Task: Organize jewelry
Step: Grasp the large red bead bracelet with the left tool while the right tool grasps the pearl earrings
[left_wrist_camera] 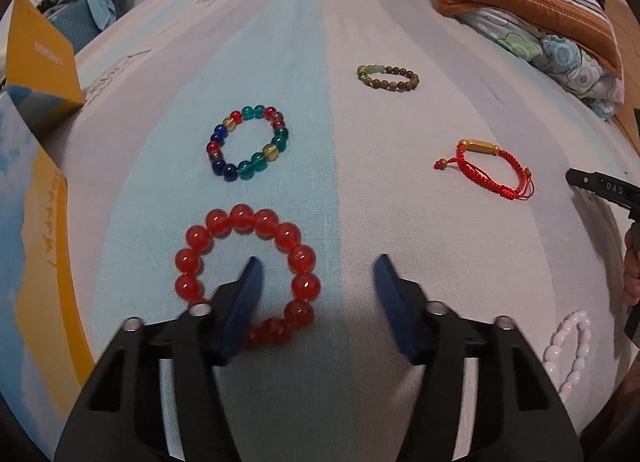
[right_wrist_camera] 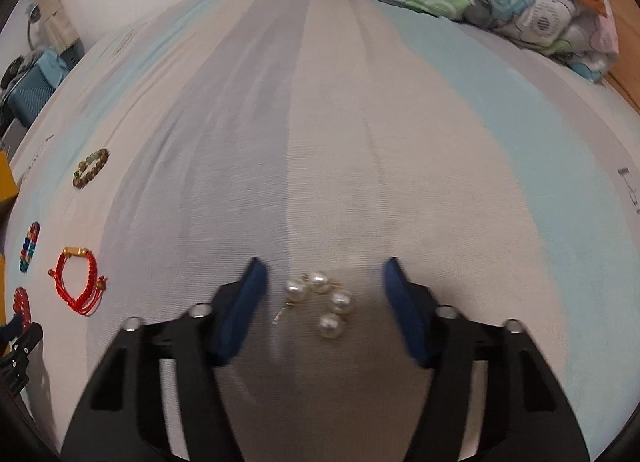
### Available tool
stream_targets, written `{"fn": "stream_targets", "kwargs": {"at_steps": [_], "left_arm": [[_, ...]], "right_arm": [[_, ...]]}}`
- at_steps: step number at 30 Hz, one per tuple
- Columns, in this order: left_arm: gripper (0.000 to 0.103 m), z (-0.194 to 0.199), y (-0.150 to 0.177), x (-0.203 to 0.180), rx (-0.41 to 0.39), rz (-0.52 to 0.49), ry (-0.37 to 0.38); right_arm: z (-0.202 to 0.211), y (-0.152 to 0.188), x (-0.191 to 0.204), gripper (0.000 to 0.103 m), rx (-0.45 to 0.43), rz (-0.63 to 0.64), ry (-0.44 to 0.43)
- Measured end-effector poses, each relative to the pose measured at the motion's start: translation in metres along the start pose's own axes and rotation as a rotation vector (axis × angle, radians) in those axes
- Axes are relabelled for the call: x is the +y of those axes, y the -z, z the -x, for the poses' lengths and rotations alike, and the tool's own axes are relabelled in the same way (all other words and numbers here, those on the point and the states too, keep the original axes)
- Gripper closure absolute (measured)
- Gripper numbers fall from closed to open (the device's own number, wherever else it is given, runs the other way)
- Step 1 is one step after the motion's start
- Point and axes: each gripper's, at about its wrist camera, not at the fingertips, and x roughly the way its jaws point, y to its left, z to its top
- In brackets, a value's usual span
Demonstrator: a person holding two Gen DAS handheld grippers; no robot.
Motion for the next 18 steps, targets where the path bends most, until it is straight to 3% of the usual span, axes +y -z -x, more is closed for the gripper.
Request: {"fn": "stream_targets", "kwargs": {"at_steps": [3,6,13,15,18], "left_arm": [[0.071,0.001,0.0,0.001,0.02,-0.003,-0.003],[0.089,0.002,-0.002,0.001,0.04,-0.003,0.005],[0.09,0.007,-0.003,0.005,0.063,0.004,0.02],[0.09,0.01,-0.003,0.006,0.068,0.01,0.023],[0.09,0.013,-0.003,0.008,0.078,0.02,0.025]], "right_arm": [[0.003,0.001,-0.008,0.074,0.009,-0.008,0.002],[0.005,0.001,-0.012,0.081,0.022,-0.001,0.004],[0.012,-0.001,-0.011,0.085,0.041,-0.018,-0.004],[0.015,0.0,-0.01,0.092,0.039,-0.017,-0.011],[0.017,0.0,-0.007,0.092,0.04,-0.005,-0.01]]}}
